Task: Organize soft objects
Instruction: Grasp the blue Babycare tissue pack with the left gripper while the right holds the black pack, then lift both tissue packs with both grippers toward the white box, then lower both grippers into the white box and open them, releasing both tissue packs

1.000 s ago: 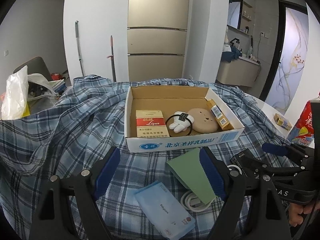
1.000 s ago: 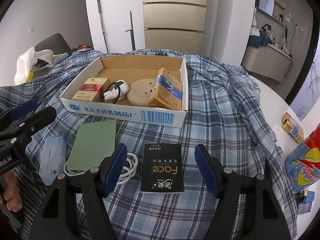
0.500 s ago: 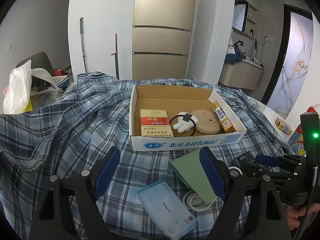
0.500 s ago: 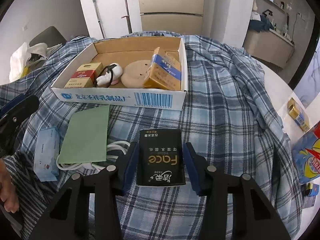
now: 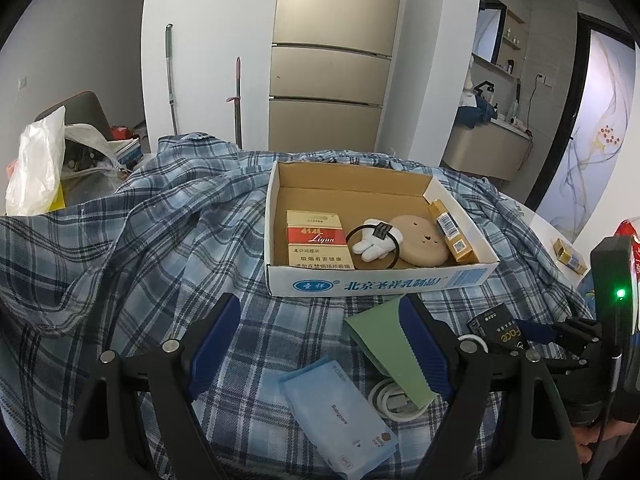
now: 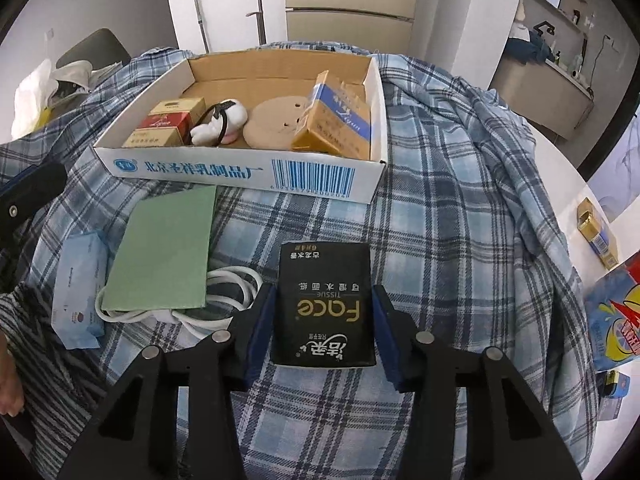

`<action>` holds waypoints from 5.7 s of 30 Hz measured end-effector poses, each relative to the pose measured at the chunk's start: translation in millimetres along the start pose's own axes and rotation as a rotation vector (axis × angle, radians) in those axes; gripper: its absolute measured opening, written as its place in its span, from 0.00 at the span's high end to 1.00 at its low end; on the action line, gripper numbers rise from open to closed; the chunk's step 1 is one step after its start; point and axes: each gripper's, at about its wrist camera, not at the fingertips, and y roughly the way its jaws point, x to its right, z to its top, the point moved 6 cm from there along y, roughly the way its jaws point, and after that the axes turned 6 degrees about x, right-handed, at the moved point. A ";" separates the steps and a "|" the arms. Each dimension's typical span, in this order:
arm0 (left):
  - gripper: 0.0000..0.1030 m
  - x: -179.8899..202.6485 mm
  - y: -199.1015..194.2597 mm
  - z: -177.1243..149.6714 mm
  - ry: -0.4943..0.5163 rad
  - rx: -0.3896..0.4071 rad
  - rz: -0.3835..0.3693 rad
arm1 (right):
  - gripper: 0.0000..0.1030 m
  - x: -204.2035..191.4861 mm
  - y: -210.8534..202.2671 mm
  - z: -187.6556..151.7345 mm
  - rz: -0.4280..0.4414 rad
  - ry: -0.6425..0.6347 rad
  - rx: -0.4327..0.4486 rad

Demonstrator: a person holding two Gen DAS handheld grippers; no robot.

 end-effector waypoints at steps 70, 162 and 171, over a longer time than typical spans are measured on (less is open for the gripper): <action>0.54 17.6 12.4 -59.2 -0.028 -0.290 -0.132 | 0.57 -44.3 -48.6 -0.2 0.119 -0.059 0.161; 0.69 14.1 44.4 99.3 0.103 0.242 -0.011 | 0.56 -39.2 -17.1 112.7 0.081 -0.019 0.436; 0.57 12.5 44.5 97.7 0.113 0.243 -0.009 | 0.48 -37.3 -12.4 113.1 0.079 -0.020 0.420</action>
